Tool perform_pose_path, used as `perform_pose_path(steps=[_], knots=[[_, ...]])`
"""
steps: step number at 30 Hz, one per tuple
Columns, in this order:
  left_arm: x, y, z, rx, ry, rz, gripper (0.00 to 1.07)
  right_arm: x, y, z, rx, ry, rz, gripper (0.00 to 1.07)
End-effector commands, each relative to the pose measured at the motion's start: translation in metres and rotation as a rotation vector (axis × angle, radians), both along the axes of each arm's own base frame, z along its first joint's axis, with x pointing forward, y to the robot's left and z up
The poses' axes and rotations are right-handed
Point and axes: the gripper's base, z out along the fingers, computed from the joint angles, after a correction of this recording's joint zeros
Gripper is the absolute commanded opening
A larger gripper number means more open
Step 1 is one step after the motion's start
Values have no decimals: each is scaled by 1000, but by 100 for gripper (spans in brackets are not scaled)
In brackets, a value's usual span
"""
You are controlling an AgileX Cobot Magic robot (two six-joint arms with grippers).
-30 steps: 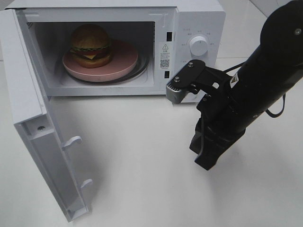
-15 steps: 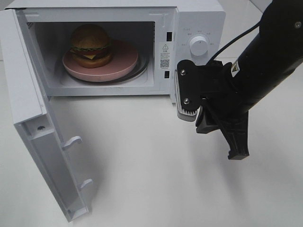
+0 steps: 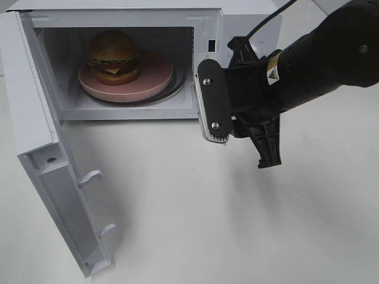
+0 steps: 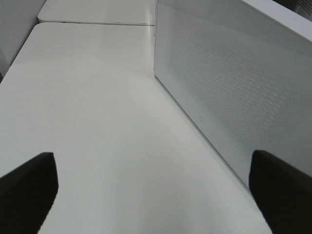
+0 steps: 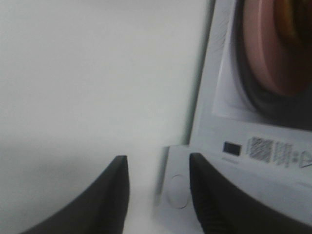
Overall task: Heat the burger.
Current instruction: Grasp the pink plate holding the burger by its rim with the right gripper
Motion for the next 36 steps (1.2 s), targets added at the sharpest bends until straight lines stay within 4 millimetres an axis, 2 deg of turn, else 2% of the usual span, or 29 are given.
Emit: perform_pose_path(steps=[1, 3, 4, 5, 6, 7, 8, 25, 36], knots=[[-2, 0, -1, 2, -20, 2, 100, 1, 8, 10, 47, -75, 30, 54], [-2, 0, -1, 2, -20, 2, 100, 3, 14, 16, 76, -95, 29, 70], [-2, 0, -1, 2, -20, 2, 100, 3, 14, 16, 76, -95, 29, 70], [-2, 0, -1, 2, -20, 2, 100, 6, 16, 19, 88, -105, 27, 81], [-2, 0, -1, 2, -20, 2, 100, 8, 18, 19, 95, -105, 21, 86], [-2, 0, -1, 2, -20, 2, 100, 8, 18, 19, 95, -105, 21, 86], [-2, 0, -1, 2, -20, 2, 100, 12, 21, 20, 107, -102, 9, 92], [-2, 0, -1, 2, -20, 2, 100, 46, 48, -3, 98, -67, -13, 93], [-2, 0, -1, 2, -20, 2, 100, 78, 74, -24, 92, -63, -11, 92]])
